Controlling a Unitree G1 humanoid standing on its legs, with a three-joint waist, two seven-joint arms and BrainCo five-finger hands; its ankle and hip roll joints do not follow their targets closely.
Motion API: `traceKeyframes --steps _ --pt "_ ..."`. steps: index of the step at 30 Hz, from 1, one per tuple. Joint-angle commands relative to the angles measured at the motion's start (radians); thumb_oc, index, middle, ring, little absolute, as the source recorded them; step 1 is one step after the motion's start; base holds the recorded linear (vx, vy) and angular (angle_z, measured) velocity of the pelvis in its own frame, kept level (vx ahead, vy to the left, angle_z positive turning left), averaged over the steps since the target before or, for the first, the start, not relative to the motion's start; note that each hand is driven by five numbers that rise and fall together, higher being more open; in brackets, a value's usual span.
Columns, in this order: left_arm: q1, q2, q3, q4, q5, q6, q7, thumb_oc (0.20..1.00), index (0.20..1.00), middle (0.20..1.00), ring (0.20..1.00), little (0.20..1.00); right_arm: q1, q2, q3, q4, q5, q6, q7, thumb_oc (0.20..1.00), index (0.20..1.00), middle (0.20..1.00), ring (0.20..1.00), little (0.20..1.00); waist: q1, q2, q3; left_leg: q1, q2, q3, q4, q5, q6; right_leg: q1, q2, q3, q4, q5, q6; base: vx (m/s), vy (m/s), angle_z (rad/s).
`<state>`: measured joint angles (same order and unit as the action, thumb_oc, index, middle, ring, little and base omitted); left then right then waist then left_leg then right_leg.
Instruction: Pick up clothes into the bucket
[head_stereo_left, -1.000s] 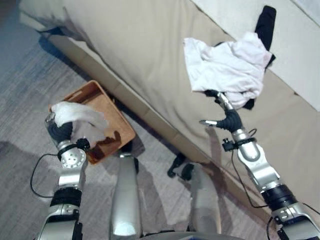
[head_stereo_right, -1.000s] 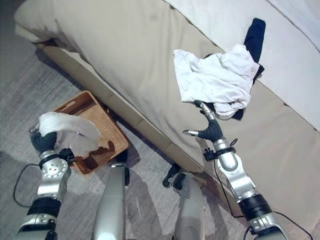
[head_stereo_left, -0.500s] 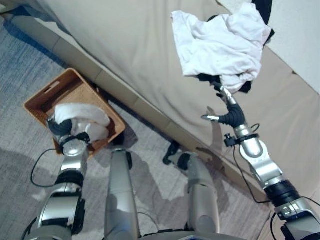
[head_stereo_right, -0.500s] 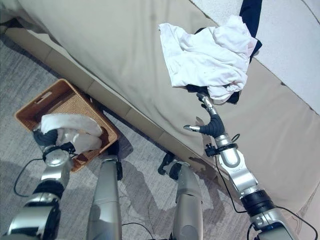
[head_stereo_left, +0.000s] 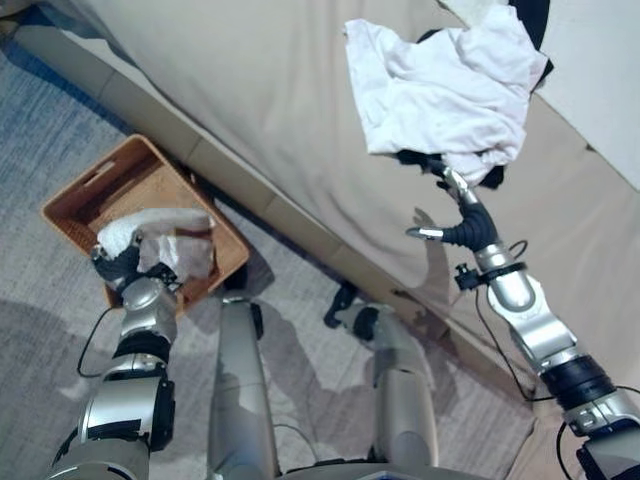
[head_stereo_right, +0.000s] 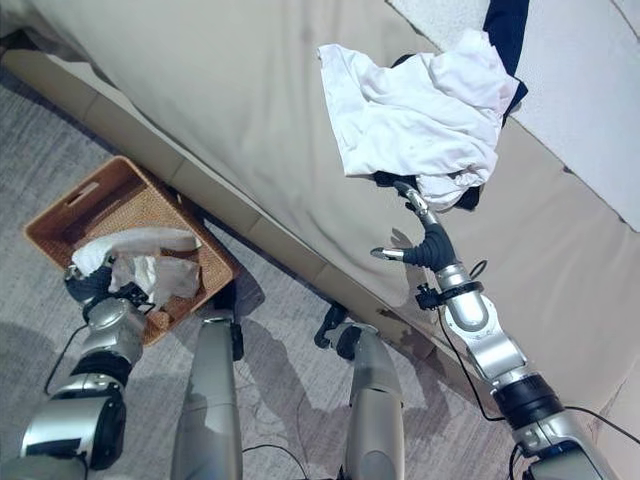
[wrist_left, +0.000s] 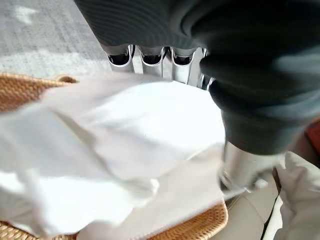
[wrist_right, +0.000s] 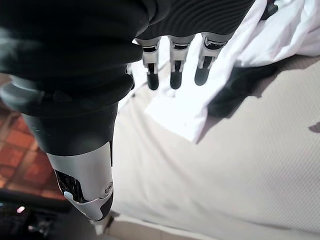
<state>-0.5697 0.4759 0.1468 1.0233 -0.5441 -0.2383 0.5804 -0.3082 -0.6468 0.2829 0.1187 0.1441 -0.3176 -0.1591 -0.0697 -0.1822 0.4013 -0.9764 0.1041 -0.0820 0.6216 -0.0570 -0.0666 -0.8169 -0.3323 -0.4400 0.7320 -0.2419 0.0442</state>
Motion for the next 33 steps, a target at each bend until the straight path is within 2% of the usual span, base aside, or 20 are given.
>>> traceKeyframes --steps 1,6,8,11,13,18,20,22,29,30,31,32,33 --pt "0.038 -0.001 0.064 0.045 -0.031 -0.022 0.002 1.000 1.000 1.000 1.000 1.000 0.026 -0.021 -0.017 -0.049 0.029 -0.045 -0.001 1.000 1.000 1.000 1.000 1.000 -0.019 0.037 -0.087 0.019 0.007 0.011 0.005 -0.053 0.024 0.004 0.012 0.077 -0.075 0.108 0.084 0.00 0.000 0.00" --pt "0.046 -0.016 0.086 0.055 -0.060 -0.027 -0.002 1.000 1.000 1.000 1.000 1.000 0.030 -0.020 -0.015 -0.045 0.026 -0.041 0.001 1.000 1.000 1.000 1.000 1.000 -0.018 0.041 -0.093 0.034 0.008 0.014 -0.015 -0.048 0.023 0.018 0.014 0.073 -0.092 0.116 0.087 0.00 0.000 0.00" --pt "0.052 -0.030 0.109 0.058 -0.123 -0.038 -0.016 1.000 1.000 1.000 1.000 1.000 0.035 -0.020 -0.017 -0.043 0.022 -0.038 -0.001 1.000 1.000 1.000 1.000 1.000 -0.016 0.044 -0.096 0.051 0.009 0.018 -0.034 -0.042 0.022 0.032 0.015 0.071 -0.105 0.122 0.089 0.00 0.000 0.00" --pt "0.061 -0.068 0.165 0.083 -0.304 -0.033 -0.093 1.000 1.000 1.000 1.000 1.000 0.033 -0.018 -0.021 -0.036 0.027 -0.024 0.002 1.000 1.000 1.000 1.000 1.000 -0.010 0.050 -0.101 0.090 0.007 0.026 -0.072 -0.035 0.022 0.061 0.022 0.076 -0.141 0.137 0.095 0.01 0.011 -0.06" --pt "0.060 -0.076 0.167 0.073 -0.310 -0.032 -0.102 1.000 1.000 1.000 1.000 1.000 0.033 -0.019 -0.022 -0.040 0.025 -0.020 0.003 1.000 1.000 1.000 1.000 1.000 -0.011 0.053 -0.101 0.103 0.007 0.027 -0.085 -0.032 0.021 0.071 0.024 0.077 -0.152 0.143 0.097 0.00 0.013 -0.07" --pt "0.105 -0.132 0.079 -0.061 -0.226 -0.064 -0.110 1.000 1.000 1.000 1.000 1.000 0.056 -0.003 -0.053 -0.038 0.003 -0.014 -0.015 1.000 1.000 1.000 1.000 1.000 -0.005 0.063 -0.101 0.166 0.003 0.038 -0.141 -0.010 0.017 0.130 0.026 0.071 -0.207 0.164 0.101 0.00 0.000 0.00" --pt "0.184 -0.163 -0.030 -0.221 -0.120 -0.106 -0.135 1.000 1.000 1.000 1.000 1.000 0.080 0.019 -0.087 -0.026 -0.017 -0.014 -0.027 1.000 1.000 1.000 1.000 1.000 0.000 0.066 -0.100 0.217 0.000 0.044 -0.177 0.002 0.016 0.174 0.028 0.063 -0.242 0.177 0.105 0.02 -0.019 0.00" --pt "0.241 -0.172 -0.083 -0.316 -0.062 -0.130 -0.157 1.000 1.000 1.000 1.000 1.000 0.114 0.037 -0.121 -0.035 -0.030 -0.018 -0.031 1.000 1.000 1.000 1.000 1.000 0.004 0.066 -0.102 0.260 0.000 0.047 -0.204 0.008 0.015 0.217 0.033 0.064 -0.272 0.185 0.107 0.04 -0.038 0.00" --pt "0.335 -0.148 -0.193 -0.479 0.099 -0.177 -0.261 1.000 1.000 1.000 1.000 1.000 0.173 0.081 -0.181 0.014 -0.083 -0.029 -0.032 1.000 1.000 1.000 1.000 1.000 0.007 0.067 -0.130 0.410 0.021 0.071 -0.275 0.017 0.006 0.361 0.049 0.073 -0.381 0.214 0.115 0.04 -0.035 -0.08" --pt "0.346 -0.144 -0.202 -0.494 0.108 -0.177 -0.277 1.000 1.000 1.000 1.000 1.000 0.178 0.082 -0.187 0.018 -0.100 -0.026 -0.032 1.000 1.000 1.000 1.000 1.000 0.006 0.067 -0.130 0.420 0.017 0.079 -0.291 0.048 0.014 0.377 0.046 0.059 -0.407 0.241 0.103 0.03 -0.026 -0.11" --pt "0.348 -0.144 -0.201 -0.493 0.108 -0.176 -0.277 1.000 1.000 1.000 1.000 1.000 0.179 0.082 -0.186 0.018 -0.101 -0.026 -0.031 1.000 1.000 1.000 1.000 1.000 0.007 0.069 -0.133 0.434 0.022 0.072 -0.289 0.021 0.005 0.386 0.052 0.072 -0.399 0.219 0.116 0.03 -0.020 -0.12" --pt "0.359 -0.138 -0.212 -0.521 0.118 -0.177 -0.296 1.000 1.000 1.000 1.000 1.000 0.184 0.085 -0.190 0.025 -0.118 -0.023 -0.033 1.000 1.000 1.000 1.000 1.000 0.007 0.072 -0.136 0.451 0.024 0.073 -0.296 0.022 0.005 0.403 0.053 0.073 -0.410 0.221 0.116 0.06 -0.038 -0.09" --pt "0.372 -0.130 -0.227 -0.564 0.119 -0.182 -0.337 1.000 1.000 1.000 1.000 1.000 0.188 0.095 -0.199 0.052 -0.127 -0.019 -0.032 1.000 1.000 1.000 1.000 1.000 0.005 0.078 -0.146 0.484 0.024 0.086 -0.326 0.054 0.009 0.440 0.052 0.058 -0.453 0.250 0.106 0.01 -0.025 -0.10"
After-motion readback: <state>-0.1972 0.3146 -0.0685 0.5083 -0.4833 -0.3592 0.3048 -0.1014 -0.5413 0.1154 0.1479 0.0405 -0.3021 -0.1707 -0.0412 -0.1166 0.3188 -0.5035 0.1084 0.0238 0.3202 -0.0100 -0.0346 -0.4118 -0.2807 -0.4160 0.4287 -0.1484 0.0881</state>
